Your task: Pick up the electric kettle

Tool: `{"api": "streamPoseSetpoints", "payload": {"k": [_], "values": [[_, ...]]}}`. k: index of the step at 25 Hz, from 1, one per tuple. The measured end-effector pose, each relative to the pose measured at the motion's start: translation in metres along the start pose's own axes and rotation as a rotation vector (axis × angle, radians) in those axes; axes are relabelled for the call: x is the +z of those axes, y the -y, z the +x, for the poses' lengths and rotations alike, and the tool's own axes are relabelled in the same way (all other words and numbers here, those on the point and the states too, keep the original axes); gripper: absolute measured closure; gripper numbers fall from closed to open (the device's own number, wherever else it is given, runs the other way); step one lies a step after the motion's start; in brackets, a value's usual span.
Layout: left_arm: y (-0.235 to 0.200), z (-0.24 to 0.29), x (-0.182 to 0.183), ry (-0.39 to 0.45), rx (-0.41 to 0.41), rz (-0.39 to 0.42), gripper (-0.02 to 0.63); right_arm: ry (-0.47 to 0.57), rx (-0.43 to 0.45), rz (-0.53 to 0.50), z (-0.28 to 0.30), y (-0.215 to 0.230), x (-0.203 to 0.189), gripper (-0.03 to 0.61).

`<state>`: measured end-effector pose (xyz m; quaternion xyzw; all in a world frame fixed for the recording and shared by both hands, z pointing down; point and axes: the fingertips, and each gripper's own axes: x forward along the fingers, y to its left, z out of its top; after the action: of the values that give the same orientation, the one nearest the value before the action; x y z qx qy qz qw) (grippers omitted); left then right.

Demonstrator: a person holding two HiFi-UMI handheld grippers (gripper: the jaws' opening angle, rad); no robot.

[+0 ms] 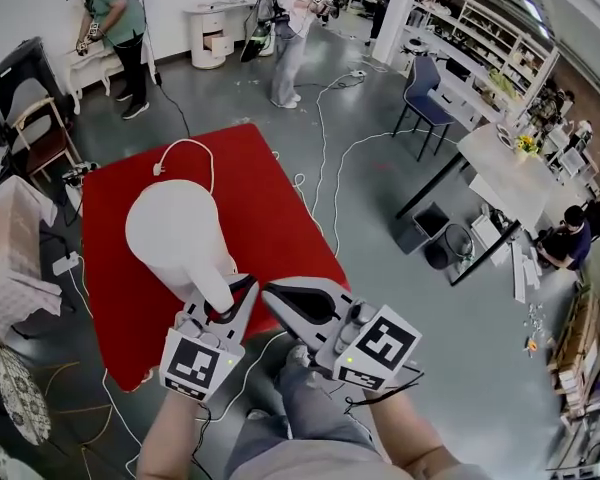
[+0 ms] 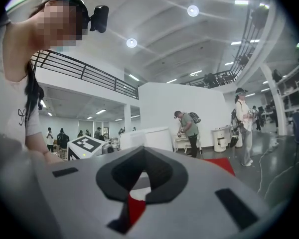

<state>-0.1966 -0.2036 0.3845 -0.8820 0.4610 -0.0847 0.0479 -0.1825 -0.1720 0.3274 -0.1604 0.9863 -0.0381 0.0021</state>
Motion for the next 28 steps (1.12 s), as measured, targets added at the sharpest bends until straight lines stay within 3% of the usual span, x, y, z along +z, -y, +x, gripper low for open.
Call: {"api": "streamPoseSetpoints", "payload": {"k": [10,19,28], "values": [[0.04,-0.05,0.044,0.019,0.011,0.025,0.598,0.016,0.056,-0.016,-0.015,-0.031,0.007,0.572],[0.065,-0.069,0.063,-0.016,0.163,0.043,0.598,0.019,0.231,-0.033,-0.023,-0.044,0.016,0.572],[0.074,-0.064,0.073,-0.001,0.37,-0.064,0.598,-0.008,0.413,-0.066,-0.039,-0.041,0.02,0.572]]}}
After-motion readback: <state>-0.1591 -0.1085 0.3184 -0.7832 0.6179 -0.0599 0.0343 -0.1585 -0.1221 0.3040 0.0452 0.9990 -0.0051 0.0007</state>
